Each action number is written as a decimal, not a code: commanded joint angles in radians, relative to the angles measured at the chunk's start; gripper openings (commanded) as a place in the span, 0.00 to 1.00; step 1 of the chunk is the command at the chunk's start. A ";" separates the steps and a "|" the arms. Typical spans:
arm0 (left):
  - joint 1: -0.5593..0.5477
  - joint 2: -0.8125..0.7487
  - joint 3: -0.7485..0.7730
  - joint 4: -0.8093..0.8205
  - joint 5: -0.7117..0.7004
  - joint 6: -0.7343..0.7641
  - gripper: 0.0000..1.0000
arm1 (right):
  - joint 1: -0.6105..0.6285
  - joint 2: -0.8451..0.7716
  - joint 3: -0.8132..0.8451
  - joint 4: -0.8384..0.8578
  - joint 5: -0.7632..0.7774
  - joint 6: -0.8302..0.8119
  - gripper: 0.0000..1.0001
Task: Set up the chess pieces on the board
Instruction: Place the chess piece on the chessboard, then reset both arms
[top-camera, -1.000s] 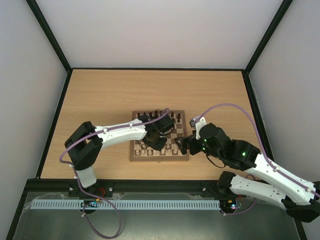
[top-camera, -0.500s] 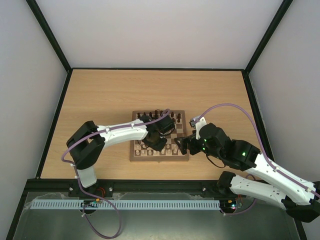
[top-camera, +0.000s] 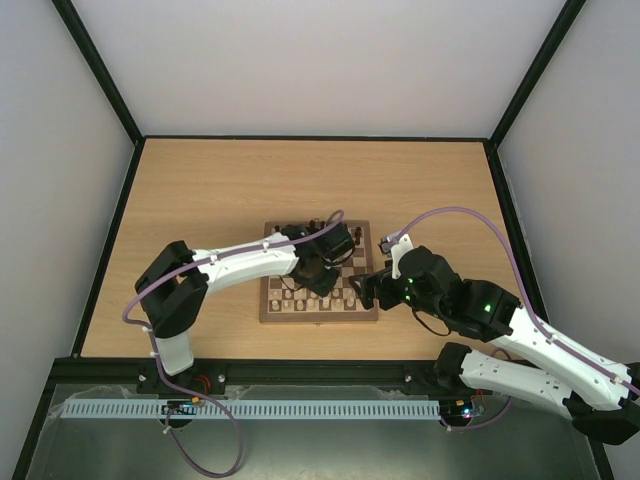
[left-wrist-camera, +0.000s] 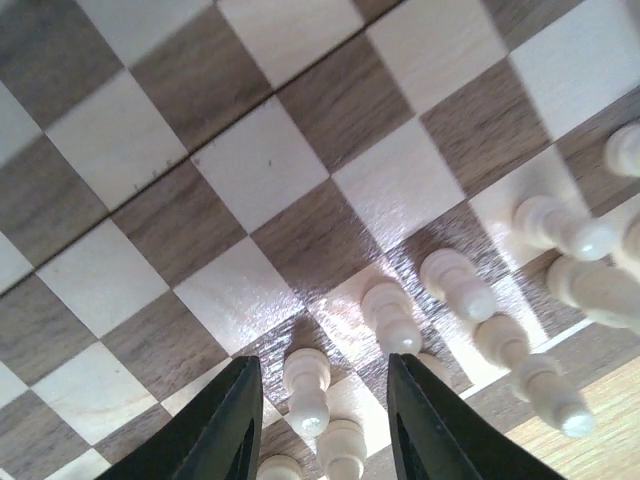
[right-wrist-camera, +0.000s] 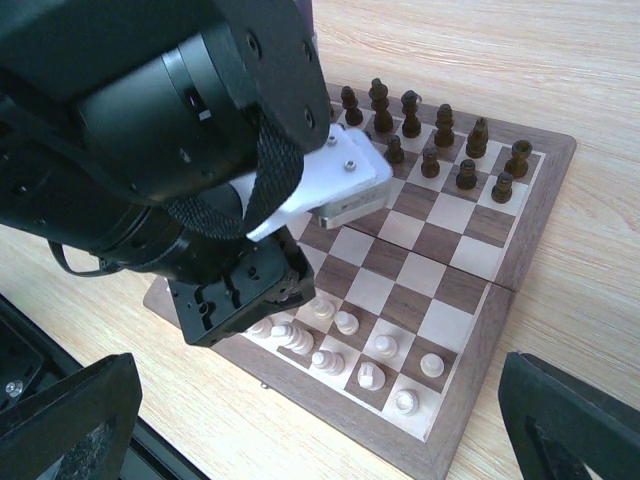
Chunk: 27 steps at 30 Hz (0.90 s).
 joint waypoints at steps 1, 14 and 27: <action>0.000 -0.009 0.080 -0.060 -0.029 0.015 0.39 | -0.001 -0.002 -0.011 0.006 0.005 -0.005 0.99; 0.060 -0.338 0.194 -0.073 -0.266 0.018 0.99 | -0.003 0.085 -0.002 0.002 0.037 -0.008 0.99; 0.306 -0.887 -0.353 0.434 -0.536 -0.041 0.99 | -0.220 0.225 -0.080 0.426 0.422 -0.116 0.99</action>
